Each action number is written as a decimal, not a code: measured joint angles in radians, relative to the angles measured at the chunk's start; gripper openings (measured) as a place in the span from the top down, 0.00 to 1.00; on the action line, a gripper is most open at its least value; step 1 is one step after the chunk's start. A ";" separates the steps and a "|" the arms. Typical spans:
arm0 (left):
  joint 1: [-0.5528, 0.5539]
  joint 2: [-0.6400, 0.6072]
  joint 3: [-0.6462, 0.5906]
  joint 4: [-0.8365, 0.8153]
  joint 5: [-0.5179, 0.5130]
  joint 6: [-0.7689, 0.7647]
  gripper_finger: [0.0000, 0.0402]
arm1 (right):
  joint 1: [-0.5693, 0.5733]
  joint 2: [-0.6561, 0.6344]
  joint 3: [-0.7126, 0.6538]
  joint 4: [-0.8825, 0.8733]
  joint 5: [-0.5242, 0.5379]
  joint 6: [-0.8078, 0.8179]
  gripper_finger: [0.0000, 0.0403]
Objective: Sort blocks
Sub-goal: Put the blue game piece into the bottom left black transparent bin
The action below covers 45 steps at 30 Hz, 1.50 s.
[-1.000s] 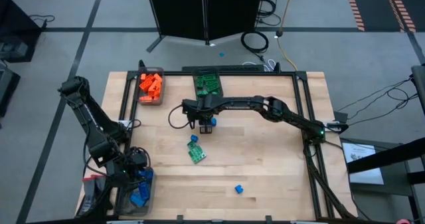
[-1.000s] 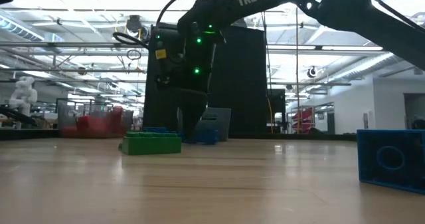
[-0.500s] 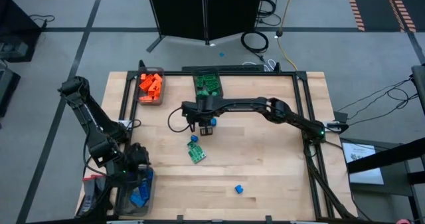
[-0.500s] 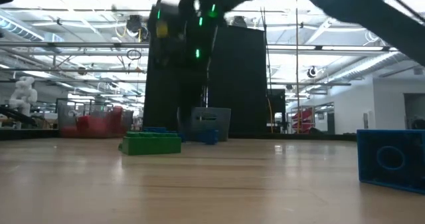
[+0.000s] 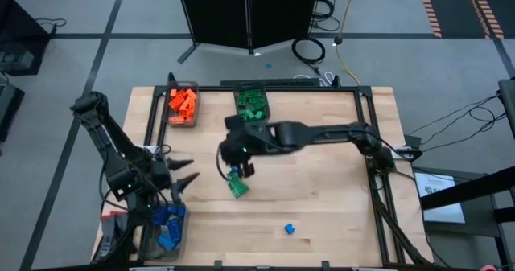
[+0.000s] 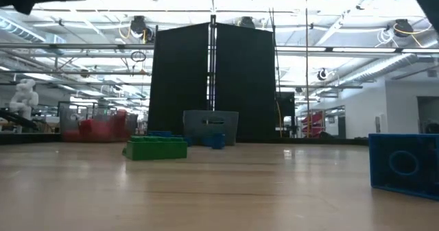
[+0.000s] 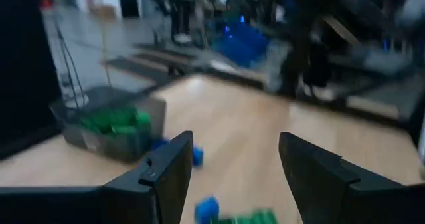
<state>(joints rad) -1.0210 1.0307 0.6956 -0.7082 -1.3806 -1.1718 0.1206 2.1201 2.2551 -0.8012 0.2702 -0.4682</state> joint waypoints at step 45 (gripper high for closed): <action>0.141 -0.157 -0.058 1.110 0.677 1.159 0.44 | 0.249 0.011 -0.001 0.401 0.150 -0.546 0.70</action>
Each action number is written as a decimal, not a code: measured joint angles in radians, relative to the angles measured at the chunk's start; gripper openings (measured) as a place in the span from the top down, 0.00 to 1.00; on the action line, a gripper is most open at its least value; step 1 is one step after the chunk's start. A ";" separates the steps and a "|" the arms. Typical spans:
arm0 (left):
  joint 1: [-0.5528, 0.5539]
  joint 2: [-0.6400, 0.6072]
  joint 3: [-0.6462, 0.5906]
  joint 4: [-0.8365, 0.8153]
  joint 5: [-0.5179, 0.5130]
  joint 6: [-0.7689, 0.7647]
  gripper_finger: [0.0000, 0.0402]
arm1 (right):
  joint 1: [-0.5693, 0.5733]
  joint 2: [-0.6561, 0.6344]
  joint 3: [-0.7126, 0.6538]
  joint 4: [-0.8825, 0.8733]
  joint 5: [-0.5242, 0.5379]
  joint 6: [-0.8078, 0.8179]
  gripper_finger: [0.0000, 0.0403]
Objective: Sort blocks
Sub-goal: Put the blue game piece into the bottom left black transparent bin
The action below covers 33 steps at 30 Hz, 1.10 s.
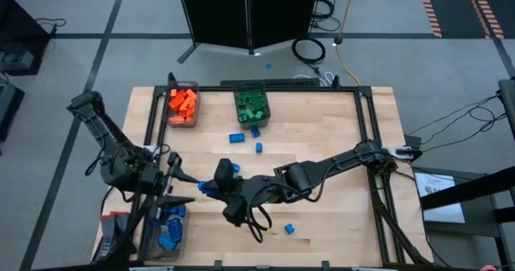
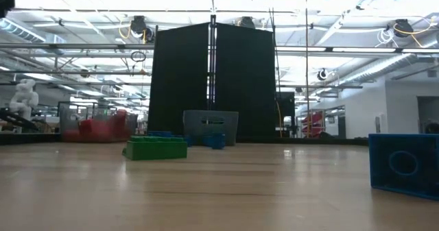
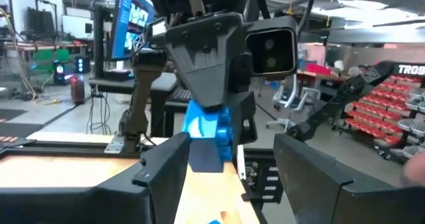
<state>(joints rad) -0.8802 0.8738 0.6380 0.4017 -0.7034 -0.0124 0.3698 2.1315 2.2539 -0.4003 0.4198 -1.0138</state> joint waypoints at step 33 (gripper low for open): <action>0.138 0.001 0.000 0.042 0.279 -0.008 0.44 | 0.005 0.000 0.000 0.099 -0.088 -0.113 0.70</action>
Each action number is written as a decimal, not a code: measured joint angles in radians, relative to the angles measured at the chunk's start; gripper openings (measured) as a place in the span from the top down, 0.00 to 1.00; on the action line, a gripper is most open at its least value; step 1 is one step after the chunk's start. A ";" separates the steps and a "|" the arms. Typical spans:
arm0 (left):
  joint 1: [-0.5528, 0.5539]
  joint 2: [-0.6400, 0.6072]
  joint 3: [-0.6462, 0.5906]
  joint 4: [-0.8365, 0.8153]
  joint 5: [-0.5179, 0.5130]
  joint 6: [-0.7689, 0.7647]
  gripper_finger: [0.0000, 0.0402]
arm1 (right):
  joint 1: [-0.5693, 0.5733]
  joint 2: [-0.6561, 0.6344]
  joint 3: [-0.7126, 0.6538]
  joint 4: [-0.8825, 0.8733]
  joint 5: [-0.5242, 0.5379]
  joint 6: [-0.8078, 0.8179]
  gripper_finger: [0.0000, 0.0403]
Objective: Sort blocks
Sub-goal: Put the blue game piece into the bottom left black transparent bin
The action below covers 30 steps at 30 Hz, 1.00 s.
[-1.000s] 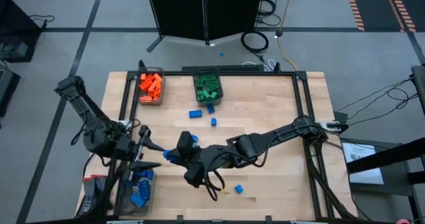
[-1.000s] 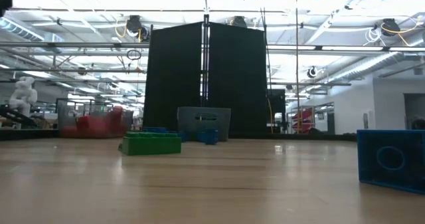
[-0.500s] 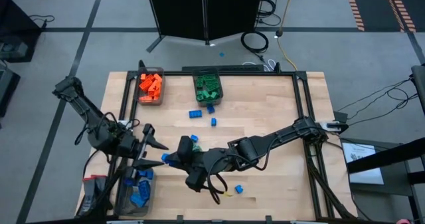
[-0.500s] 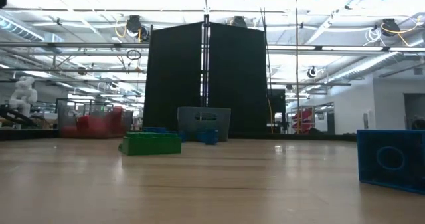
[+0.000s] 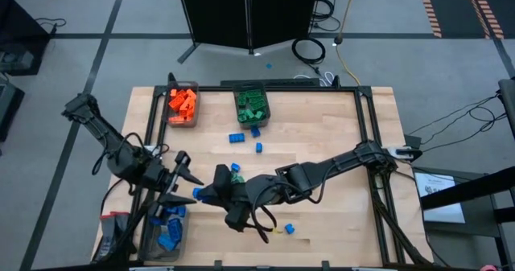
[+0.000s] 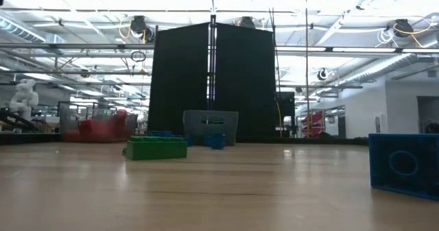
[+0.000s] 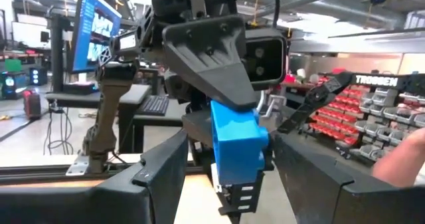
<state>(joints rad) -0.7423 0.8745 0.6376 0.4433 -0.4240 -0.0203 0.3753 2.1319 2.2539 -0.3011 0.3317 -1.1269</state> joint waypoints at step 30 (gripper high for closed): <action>0.037 0.001 0.000 -0.008 -0.007 0.003 0.80 | -0.025 0.000 0.000 -0.036 0.025 0.045 0.54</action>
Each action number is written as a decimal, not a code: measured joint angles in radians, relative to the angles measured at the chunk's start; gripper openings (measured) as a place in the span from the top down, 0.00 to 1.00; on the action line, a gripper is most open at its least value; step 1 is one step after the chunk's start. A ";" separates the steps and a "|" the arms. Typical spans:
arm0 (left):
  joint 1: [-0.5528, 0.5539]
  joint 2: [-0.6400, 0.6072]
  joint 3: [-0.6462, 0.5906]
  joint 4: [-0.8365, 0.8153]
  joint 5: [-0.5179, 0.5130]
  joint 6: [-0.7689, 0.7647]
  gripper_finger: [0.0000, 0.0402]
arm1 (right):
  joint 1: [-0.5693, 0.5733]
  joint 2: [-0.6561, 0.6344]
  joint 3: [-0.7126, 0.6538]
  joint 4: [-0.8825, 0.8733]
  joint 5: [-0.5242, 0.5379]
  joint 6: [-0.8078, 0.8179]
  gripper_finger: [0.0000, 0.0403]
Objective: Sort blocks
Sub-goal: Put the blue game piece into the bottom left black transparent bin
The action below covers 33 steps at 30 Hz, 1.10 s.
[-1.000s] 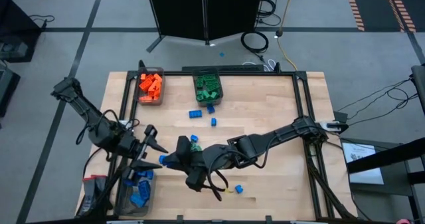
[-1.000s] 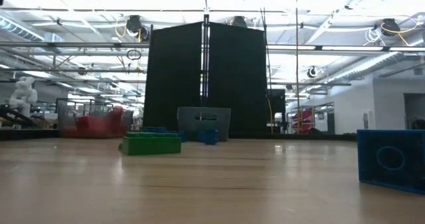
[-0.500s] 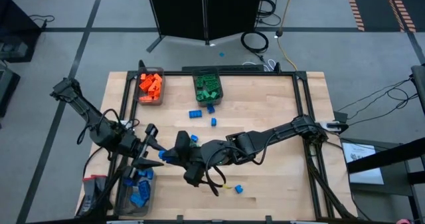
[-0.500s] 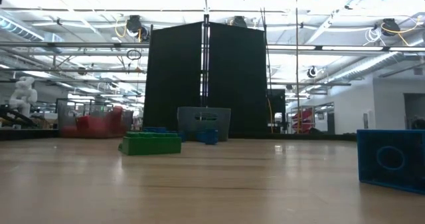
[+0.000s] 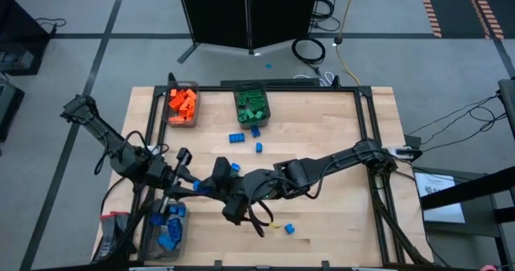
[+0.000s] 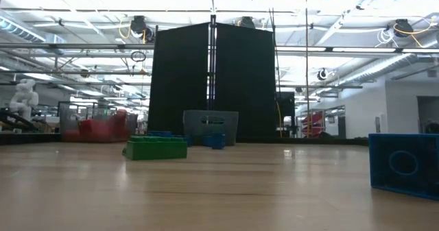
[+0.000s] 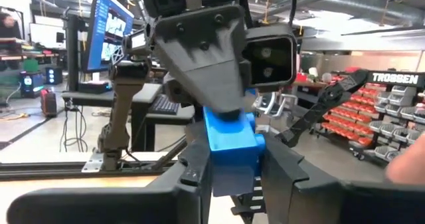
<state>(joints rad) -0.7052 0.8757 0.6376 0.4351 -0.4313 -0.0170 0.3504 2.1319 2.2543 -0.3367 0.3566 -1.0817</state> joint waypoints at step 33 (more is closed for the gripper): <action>-0.330 -0.004 0.000 -1.207 0.280 -1.531 0.80 | -0.021 -0.079 0.000 -0.796 0.316 0.778 0.42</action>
<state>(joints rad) -1.0356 0.8720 0.6376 -0.7722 -0.1516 -1.5478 0.3295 2.0529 2.2543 -1.1328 0.6723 -0.3035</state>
